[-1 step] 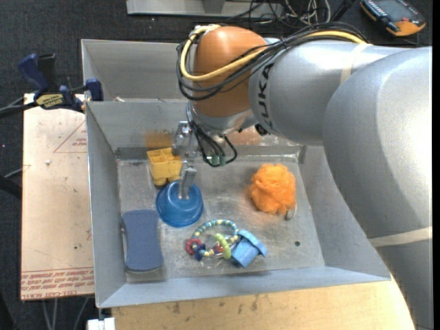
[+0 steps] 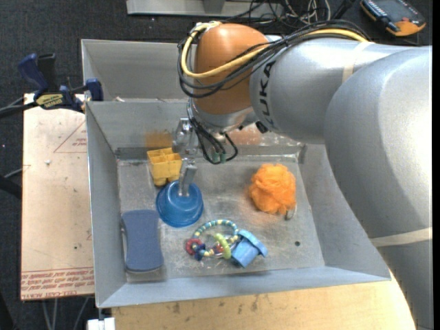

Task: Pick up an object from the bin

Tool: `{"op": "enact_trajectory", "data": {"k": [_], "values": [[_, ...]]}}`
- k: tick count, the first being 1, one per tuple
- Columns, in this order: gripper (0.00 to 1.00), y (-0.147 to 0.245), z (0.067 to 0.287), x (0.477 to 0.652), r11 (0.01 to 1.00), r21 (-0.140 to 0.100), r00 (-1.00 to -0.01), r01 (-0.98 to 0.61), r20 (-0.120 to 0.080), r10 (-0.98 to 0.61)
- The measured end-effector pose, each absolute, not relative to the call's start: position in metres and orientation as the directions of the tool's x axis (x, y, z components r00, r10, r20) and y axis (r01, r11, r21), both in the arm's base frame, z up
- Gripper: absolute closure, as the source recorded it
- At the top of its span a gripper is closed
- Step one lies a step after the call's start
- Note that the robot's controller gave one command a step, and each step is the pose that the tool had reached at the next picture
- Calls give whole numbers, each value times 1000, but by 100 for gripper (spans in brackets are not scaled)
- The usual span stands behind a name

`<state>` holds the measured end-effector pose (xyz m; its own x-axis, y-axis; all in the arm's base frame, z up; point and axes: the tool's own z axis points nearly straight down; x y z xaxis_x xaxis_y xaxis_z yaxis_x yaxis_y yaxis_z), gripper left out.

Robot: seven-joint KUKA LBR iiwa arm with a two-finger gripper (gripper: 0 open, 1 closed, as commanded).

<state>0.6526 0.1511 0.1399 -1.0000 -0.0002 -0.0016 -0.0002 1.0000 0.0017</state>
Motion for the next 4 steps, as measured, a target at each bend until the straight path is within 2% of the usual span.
{"op": "enact_trajectory", "data": {"k": [1, 2, 3, 4], "values": [[0, 165, 142, 649, 999, 2, -999, 52, -2, 52], [0, 173, 121, 655, 1000, 2, -1000, 2, -4, 2], [0, 166, 116, 657, 1000, 11, -1000, -10, -15, -10], [0, 170, 111, 661, 994, 11, -994, -105, -23, -104]]}}
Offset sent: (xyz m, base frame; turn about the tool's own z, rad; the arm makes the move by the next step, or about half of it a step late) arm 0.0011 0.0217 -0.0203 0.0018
